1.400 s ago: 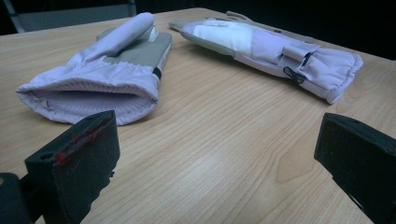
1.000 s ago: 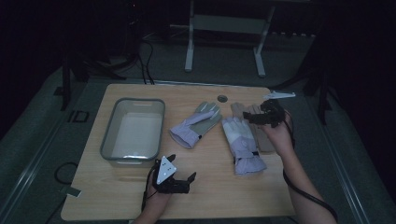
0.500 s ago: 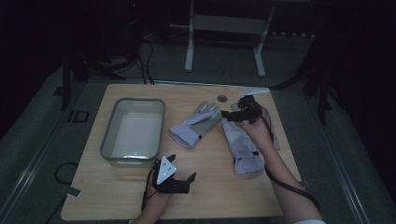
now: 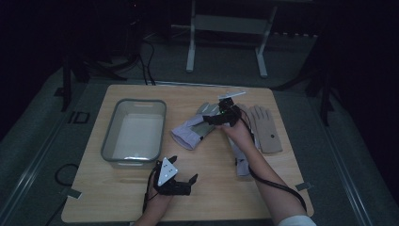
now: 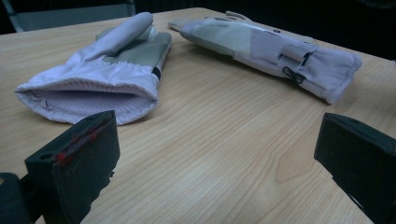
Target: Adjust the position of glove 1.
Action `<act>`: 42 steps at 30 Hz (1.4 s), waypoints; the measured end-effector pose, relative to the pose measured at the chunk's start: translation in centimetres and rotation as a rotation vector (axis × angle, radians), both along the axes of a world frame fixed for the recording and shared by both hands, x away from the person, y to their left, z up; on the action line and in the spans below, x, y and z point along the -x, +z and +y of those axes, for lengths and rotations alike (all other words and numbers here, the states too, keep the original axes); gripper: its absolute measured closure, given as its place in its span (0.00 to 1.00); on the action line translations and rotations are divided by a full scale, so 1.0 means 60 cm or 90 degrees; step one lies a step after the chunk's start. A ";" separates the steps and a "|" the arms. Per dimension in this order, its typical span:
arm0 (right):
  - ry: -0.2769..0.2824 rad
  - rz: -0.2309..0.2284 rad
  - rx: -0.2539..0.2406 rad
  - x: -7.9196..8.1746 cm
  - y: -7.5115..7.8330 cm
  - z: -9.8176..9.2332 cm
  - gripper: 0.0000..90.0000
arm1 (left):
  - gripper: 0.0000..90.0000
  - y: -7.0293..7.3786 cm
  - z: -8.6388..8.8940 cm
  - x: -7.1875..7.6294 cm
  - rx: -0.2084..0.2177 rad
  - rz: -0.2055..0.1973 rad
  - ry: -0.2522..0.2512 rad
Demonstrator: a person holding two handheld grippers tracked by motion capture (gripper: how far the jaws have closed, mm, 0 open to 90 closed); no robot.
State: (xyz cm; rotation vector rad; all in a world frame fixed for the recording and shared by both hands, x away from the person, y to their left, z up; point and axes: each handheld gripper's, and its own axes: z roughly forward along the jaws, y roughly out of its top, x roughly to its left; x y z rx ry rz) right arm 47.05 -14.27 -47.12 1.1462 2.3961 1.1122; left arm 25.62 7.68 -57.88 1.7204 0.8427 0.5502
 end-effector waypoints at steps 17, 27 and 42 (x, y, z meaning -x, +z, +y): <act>0.018 0.065 0.052 -0.015 -0.094 0.094 0.16 | 0.00 0.000 0.001 -0.001 0.004 0.002 -0.004; -0.002 0.044 0.121 -0.012 -0.125 0.109 0.34 | 0.00 0.000 0.000 0.000 0.003 0.002 -0.006; 0.019 0.017 0.122 -0.006 -0.108 0.094 0.94 | 0.00 0.000 0.001 -0.001 0.008 0.006 -0.004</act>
